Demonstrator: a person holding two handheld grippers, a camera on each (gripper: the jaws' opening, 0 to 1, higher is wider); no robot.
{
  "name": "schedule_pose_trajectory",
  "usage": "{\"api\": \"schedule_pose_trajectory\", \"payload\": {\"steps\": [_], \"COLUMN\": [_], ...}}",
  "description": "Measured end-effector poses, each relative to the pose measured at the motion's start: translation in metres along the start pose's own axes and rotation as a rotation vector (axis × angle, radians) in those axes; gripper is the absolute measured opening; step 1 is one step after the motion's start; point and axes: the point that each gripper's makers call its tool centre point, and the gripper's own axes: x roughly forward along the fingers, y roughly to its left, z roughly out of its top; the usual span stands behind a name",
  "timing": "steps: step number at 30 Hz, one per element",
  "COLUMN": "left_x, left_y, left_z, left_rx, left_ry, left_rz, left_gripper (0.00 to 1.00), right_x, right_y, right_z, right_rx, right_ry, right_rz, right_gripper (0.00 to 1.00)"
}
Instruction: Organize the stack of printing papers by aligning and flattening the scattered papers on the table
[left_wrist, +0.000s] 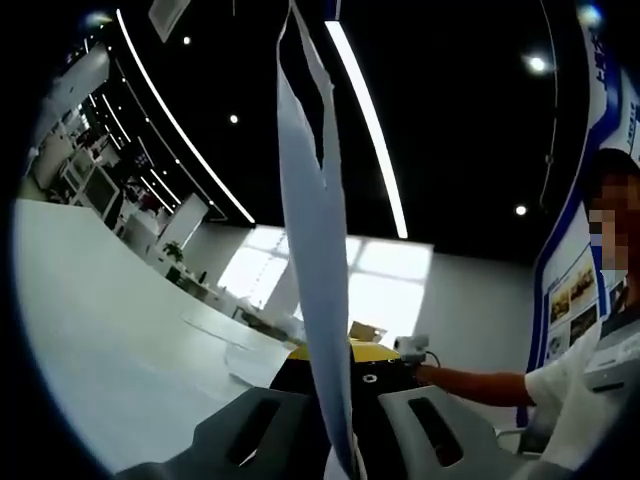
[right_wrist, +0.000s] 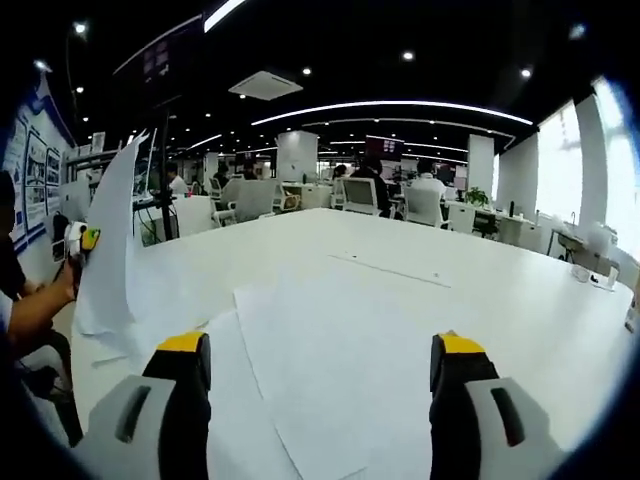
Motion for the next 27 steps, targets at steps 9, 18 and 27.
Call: {"api": "schedule_pose_trajectory", "payload": {"steps": [9, 18, 27], "left_x": [0.000, -0.001, -0.002], "left_y": [0.002, 0.004, 0.007], "left_z": [0.002, 0.003, 0.006], "left_rx": [-0.002, -0.006, -0.019], "left_ry": [-0.005, -0.010, -0.021], "left_rz": [-0.001, -0.002, -0.001], "left_gripper": [0.06, 0.06, 0.06], "right_x": [0.005, 0.009, 0.013], "right_y": [-0.001, -0.002, -0.005], "right_z": [-0.006, -0.008, -0.013], "right_rx": [0.006, 0.033, 0.038], "right_ry": [0.032, 0.049, 0.074], "right_rz": [-0.003, -0.002, -0.008], "right_gripper": [0.85, 0.84, 0.82]}}
